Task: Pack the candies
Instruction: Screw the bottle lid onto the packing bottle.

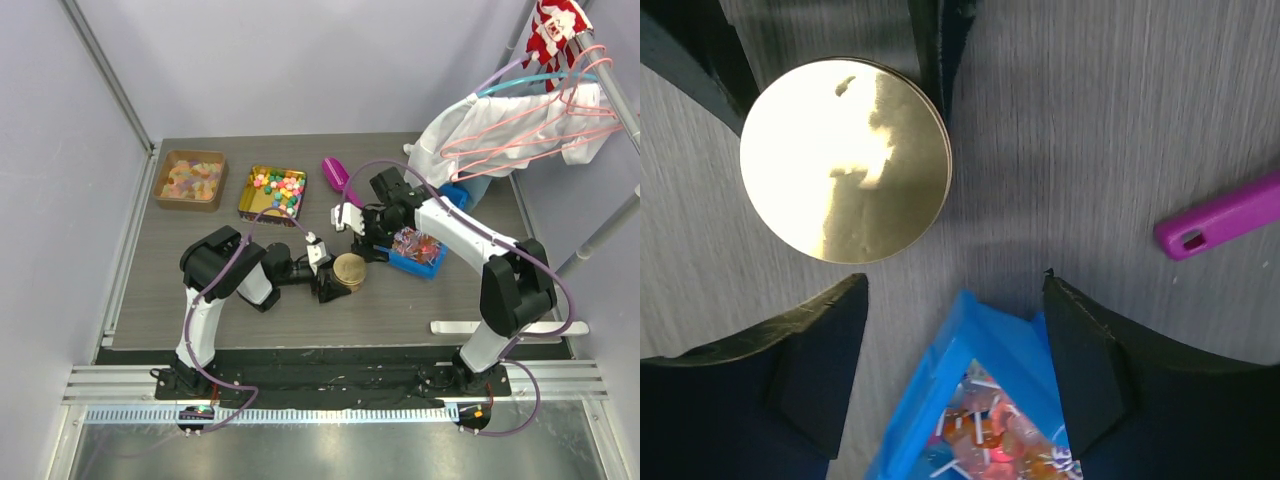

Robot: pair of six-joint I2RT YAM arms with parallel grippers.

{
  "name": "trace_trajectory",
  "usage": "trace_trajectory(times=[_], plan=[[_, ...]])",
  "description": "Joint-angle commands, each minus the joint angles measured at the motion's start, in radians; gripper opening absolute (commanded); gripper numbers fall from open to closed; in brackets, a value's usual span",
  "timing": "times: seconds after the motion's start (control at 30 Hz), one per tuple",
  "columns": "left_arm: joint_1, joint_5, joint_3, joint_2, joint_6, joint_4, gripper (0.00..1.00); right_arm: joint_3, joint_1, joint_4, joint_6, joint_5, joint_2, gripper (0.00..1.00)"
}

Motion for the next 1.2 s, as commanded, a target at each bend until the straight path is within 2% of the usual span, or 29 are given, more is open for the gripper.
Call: trace_trajectory(times=[0.0,0.03,0.3,1.0,1.17], plan=[[0.004,0.005,0.012,0.018,0.006,0.099,0.72,0.029,0.044,-0.040,-0.194,0.006,0.009,0.78],[0.004,0.007,0.013,0.019,0.006,0.099,0.72,0.024,0.061,-0.051,-0.261,-0.001,0.007,0.80],[0.005,0.005,0.012,0.016,0.008,0.099,0.73,0.009,0.090,-0.117,-0.388,-0.132,0.019,0.95],[0.004,0.007,0.012,0.016,0.005,0.098,0.71,-0.007,0.125,0.004,-0.300,-0.106,0.101,0.96],[0.004,0.005,0.012,0.015,0.005,0.098,0.71,-0.010,0.125,0.030,-0.268,-0.108,0.111,0.93]])
